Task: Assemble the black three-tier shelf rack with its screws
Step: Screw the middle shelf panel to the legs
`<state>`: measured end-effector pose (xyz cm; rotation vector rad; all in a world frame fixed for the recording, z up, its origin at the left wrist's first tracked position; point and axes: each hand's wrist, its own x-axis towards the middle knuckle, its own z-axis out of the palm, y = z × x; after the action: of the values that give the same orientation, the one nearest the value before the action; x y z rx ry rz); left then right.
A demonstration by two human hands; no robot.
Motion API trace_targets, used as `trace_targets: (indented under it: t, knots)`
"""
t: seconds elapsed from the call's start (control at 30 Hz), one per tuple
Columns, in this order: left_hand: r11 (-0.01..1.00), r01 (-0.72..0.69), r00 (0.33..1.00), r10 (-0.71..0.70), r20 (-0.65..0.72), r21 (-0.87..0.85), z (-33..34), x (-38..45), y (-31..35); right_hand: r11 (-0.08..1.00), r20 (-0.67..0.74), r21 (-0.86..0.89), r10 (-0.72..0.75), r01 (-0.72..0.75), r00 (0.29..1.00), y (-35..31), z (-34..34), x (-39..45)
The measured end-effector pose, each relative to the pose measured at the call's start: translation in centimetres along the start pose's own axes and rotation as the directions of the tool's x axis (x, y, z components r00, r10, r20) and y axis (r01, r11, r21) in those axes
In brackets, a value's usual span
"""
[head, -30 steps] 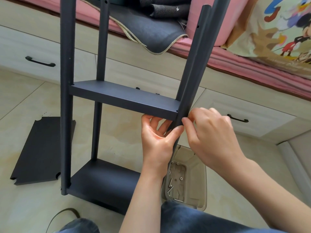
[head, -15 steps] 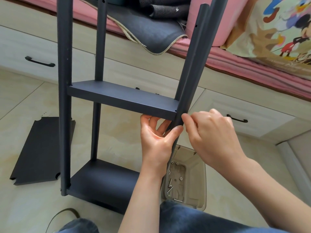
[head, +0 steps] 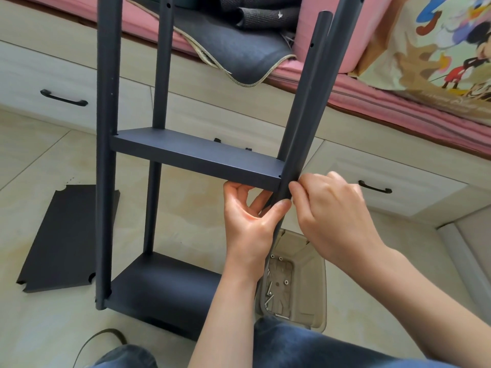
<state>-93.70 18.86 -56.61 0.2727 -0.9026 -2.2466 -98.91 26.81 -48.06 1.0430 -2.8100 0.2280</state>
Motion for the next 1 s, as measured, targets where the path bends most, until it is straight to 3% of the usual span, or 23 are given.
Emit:
trace_targets:
  t: [0.3,0.4,0.57,0.77,1.0]
  knots:
    - [1.0,0.006,1.0,-0.006,0.001,-0.01,0.04,-0.04,0.11,1.0,-0.009,-0.019,-0.005,0.004,1.0,0.04,0.05,0.0]
    - [1.0,0.01,1.0,-0.01,-0.005,0.011,-0.15,-0.07,0.15,0.997,0.033,0.072,0.025,-0.027,0.999,0.31,0.18,0.19]
    - [1.0,0.003,1.0,-0.003,0.004,-0.014,-0.04,-0.08,0.21,0.999,-0.078,0.042,0.012,-0.009,0.997,0.42,-0.1,-0.21]
    - [1.0,0.008,1.0,-0.008,0.009,0.001,-0.14,-0.1,0.07,0.994,-0.011,0.104,0.016,-0.015,1.0,0.48,0.29,0.15]
    - [1.0,0.001,1.0,-0.001,0.005,-0.002,-0.1,0.01,-0.12,0.999,-0.023,0.047,-0.008,0.009,1.0,0.27,0.23,-0.02]
